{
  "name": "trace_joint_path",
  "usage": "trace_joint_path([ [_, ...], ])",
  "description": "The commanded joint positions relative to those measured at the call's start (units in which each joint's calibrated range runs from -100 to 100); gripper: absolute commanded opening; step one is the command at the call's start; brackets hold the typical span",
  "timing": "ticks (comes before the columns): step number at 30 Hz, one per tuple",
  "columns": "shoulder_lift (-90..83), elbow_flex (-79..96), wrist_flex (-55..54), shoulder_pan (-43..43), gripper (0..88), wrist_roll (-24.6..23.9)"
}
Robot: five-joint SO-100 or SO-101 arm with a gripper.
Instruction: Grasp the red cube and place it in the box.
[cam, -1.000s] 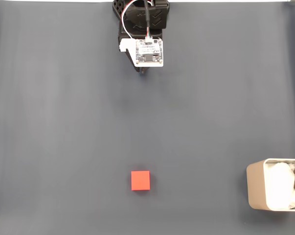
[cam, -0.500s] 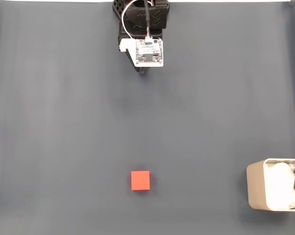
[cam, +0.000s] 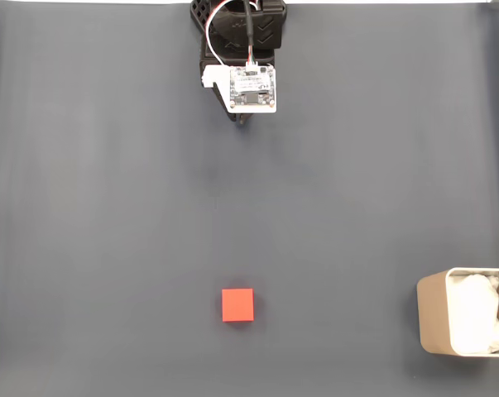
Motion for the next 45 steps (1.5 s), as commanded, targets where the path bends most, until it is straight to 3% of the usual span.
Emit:
trace_joint_path([
  [1,0.09,0.45,1.28,-0.5,0.2,-0.39],
  [32,0.09,0.45,1.28,-0.5,0.0,-0.29],
  [45,10.83,-10.41,-19.62,-1.42,0.0,1.71],
])
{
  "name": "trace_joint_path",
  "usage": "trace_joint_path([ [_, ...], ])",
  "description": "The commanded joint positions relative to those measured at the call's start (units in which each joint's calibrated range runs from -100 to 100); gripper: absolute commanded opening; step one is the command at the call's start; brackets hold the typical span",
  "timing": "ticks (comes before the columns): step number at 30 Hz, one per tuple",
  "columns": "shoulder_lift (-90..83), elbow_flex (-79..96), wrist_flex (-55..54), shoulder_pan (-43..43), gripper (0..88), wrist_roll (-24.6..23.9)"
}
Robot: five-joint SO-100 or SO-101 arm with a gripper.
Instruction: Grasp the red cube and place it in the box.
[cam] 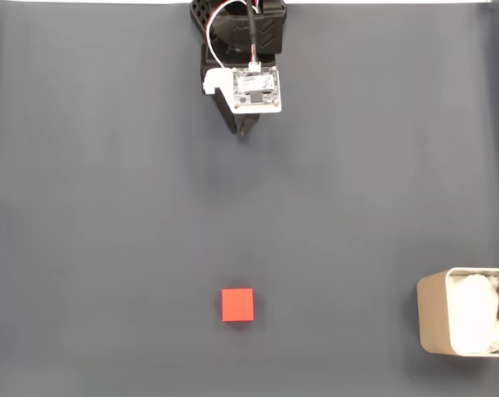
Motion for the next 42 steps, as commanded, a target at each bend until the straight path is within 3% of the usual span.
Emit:
trace_joint_path([
  [1,7.01,-9.8,-5.25,-1.04,0.0,0.05],
  [10,28.67,-39.27,-4.76,-1.47,0.0,-1.9],
  [18,41.23,-56.97,1.88,-0.83,0.0,-1.95],
  [42,51.72,-68.2,3.69,0.52,0.0,-1.95],
])
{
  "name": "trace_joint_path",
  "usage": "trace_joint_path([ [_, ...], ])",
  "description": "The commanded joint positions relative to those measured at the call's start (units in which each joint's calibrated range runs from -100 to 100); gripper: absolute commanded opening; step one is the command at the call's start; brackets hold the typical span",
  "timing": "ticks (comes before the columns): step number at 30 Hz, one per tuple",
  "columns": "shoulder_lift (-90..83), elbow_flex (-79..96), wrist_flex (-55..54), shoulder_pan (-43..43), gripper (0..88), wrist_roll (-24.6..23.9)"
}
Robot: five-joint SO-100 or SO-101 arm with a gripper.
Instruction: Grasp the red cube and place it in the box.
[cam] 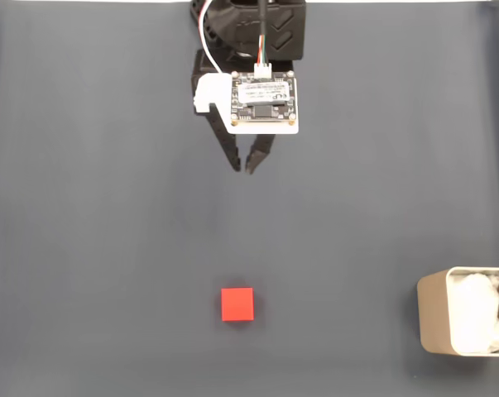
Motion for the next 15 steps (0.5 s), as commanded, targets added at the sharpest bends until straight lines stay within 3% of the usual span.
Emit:
trace_joint_path([
  [1,0.74,-3.82,0.03,0.29,0.0,0.15],
  [10,5.68,-7.93,-0.88,0.72,0.2,0.34],
  [15,9.15,-10.85,-1.86,0.86,4.4,0.73],
])
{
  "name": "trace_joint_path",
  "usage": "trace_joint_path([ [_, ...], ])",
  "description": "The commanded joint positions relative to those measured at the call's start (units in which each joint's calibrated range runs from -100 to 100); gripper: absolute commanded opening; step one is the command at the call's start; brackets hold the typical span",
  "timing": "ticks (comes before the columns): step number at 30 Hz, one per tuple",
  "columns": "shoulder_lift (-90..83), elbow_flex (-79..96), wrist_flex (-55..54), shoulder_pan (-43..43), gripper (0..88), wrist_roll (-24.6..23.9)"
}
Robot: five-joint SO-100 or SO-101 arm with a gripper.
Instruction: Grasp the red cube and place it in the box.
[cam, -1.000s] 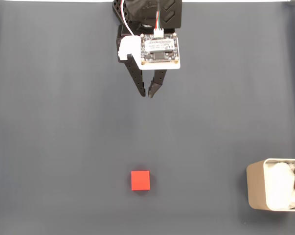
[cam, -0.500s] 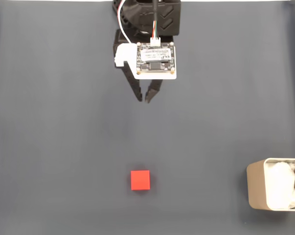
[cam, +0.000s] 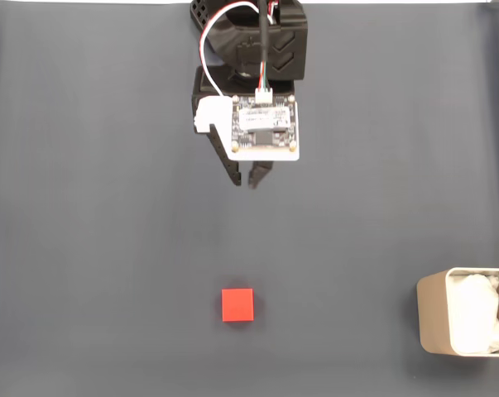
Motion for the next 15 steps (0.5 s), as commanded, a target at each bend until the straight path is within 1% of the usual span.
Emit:
trace_joint_path([
  [1,1.68,-4.52,-1.79,0.86,5.1,1.03],
  [6,4.36,-4.98,-5.64,1.71,9.0,2.25],
  [15,10.52,-6.99,-9.58,3.49,15.1,2.25],
])
